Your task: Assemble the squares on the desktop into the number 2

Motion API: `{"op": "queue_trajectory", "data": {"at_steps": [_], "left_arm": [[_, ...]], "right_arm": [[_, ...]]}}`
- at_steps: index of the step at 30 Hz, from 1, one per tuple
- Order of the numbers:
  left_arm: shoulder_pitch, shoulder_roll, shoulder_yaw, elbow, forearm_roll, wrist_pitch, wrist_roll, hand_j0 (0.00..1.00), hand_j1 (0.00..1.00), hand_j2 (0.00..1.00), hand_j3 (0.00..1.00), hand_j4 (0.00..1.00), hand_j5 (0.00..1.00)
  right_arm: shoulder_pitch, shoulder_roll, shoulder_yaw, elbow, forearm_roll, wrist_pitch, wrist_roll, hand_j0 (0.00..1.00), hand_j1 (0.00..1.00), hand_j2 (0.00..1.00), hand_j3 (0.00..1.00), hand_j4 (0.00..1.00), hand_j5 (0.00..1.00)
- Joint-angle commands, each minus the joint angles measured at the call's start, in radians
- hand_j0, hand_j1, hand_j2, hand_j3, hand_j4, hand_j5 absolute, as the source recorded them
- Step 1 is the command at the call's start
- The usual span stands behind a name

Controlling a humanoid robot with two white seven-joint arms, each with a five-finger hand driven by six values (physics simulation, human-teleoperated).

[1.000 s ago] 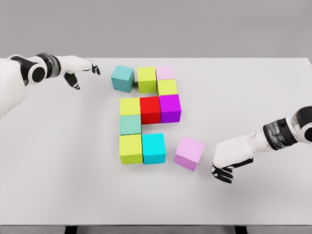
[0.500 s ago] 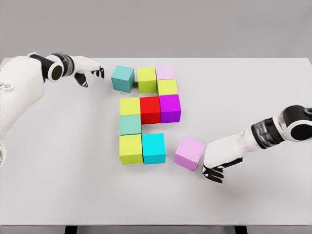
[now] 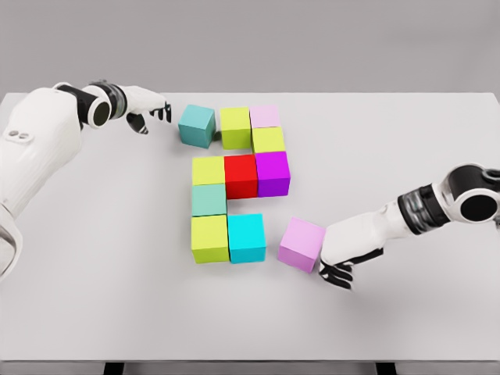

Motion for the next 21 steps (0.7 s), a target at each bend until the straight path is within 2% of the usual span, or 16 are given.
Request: {"op": "queue_trajectory", "data": {"at_steps": [1,8,10,21], "left_arm": [[0.0,-0.001,0.006,0.0,-0.002,0.001,0.001,0.66,0.66,0.66,0.66,0.66,0.66],[0.005,-0.004,0.001,-0.001,-0.037,0.01,0.004,0.65,0.65,0.65,0.65,0.65,0.65],[0.005,-0.008,0.003,-0.001,-0.074,0.01,0.004,0.65,0.65,0.65,0.65,0.65,0.65],[0.011,-0.021,0.009,-0.012,-0.073,0.024,0.001,0.65,0.65,0.65,0.65,0.65,0.65]], "right_arm": [[0.0,0.006,-0.003,0.011,-0.006,0.002,0.0,0.14,0.14,0.14,0.14,0.14,0.14],[0.0,0.017,-0.01,0.018,-0.006,0.002,0.0,0.14,0.14,0.14,0.14,0.14,0.14],[0.0,0.021,-0.01,0.018,-0.006,0.002,0.0,0.14,0.14,0.14,0.14,0.14,0.14],[-0.002,0.037,-0.011,0.031,-0.006,0.002,0.0,0.14,0.14,0.14,0.14,0.14,0.14]]}}
